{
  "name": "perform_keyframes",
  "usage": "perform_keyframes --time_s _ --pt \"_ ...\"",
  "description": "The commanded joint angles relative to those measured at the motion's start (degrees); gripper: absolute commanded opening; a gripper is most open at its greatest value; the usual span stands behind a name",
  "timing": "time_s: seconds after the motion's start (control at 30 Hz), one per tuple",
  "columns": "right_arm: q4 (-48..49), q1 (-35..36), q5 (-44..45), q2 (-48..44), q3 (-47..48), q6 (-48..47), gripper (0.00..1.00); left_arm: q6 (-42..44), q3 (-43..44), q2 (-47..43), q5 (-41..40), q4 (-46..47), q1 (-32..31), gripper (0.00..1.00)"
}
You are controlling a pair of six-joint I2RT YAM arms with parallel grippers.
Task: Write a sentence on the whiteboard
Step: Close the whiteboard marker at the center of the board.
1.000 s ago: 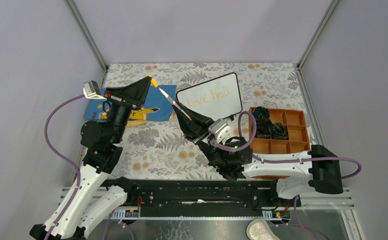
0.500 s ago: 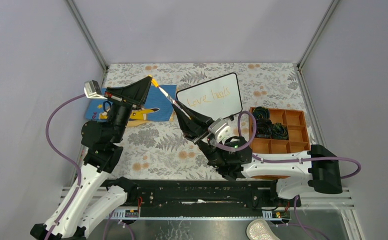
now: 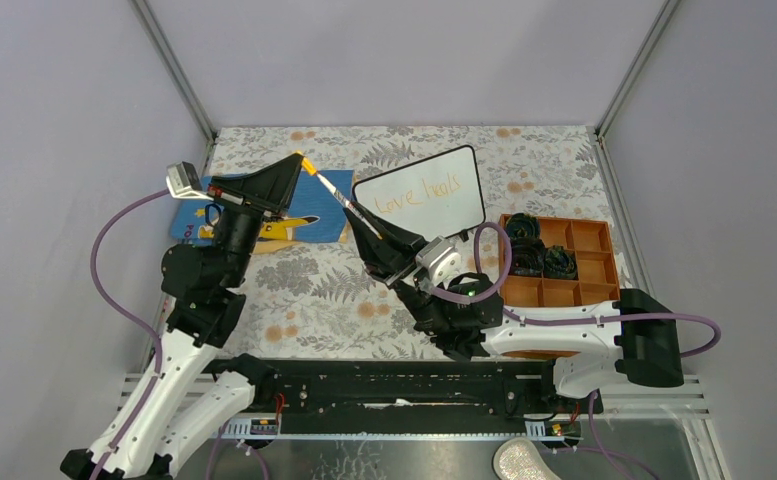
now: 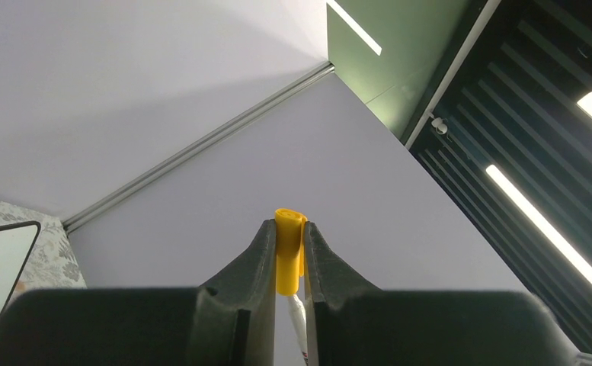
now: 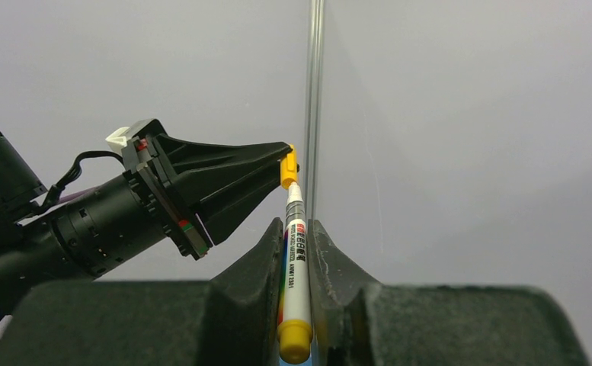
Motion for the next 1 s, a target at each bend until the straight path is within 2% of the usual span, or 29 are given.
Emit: perform_keyframes --time_s 0.0,0.97 --pt "2.92 0.28 1.48 -0.55 1.89 -0.42 0.00 1.56 0.47 -1.32 -1.22 2.14 0.26 0.00" --pt "2.86 0.28 0.95 -0.72 1.54 0.10 0.00 1.03 -0.11 -0.79 -1.09 2.37 0.25 0.00"
